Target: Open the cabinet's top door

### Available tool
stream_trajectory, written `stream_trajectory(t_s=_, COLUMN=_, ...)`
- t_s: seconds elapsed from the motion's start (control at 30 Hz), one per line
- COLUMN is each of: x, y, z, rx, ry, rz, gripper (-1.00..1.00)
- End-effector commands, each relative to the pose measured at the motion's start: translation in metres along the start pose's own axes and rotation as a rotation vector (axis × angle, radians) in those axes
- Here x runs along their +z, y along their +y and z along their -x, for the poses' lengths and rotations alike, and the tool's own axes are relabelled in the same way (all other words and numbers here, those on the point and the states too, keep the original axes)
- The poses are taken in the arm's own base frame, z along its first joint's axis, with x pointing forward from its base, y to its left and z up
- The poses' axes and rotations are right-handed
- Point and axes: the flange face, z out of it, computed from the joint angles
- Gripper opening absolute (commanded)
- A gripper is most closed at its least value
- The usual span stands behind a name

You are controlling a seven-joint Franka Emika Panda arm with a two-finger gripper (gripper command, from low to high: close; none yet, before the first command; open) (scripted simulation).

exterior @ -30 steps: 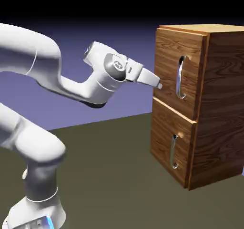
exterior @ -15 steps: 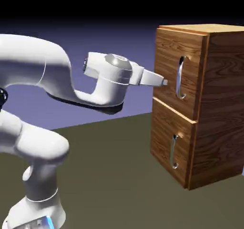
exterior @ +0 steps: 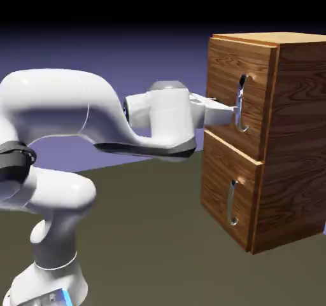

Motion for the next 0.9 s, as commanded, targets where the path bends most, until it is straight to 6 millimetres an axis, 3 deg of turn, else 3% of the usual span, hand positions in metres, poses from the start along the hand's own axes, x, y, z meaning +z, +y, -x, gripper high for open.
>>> stream_trajectory(t_s=0.0, x=0.002, y=0.002, z=0.000, rx=0.005, ry=0.005, rz=-0.012, gripper=0.00)
stream_trajectory(t_s=0.03, x=0.002, y=0.002, z=0.000, rx=0.005, ry=0.005, rz=-0.012, gripper=0.00)
stream_trajectory(t_s=0.2, x=0.052, y=0.001, z=0.000, rx=0.004, ry=0.005, rz=-0.012, gripper=0.00)
stream_trajectory(t_s=0.23, x=0.052, y=0.001, z=0.000, rx=0.004, ry=0.005, rz=-0.012, gripper=-1.00)
stream_trajectory(t_s=0.87, x=-0.027, y=-0.046, z=0.047, rx=0.007, ry=0.260, rz=0.245, gripper=-1.00)
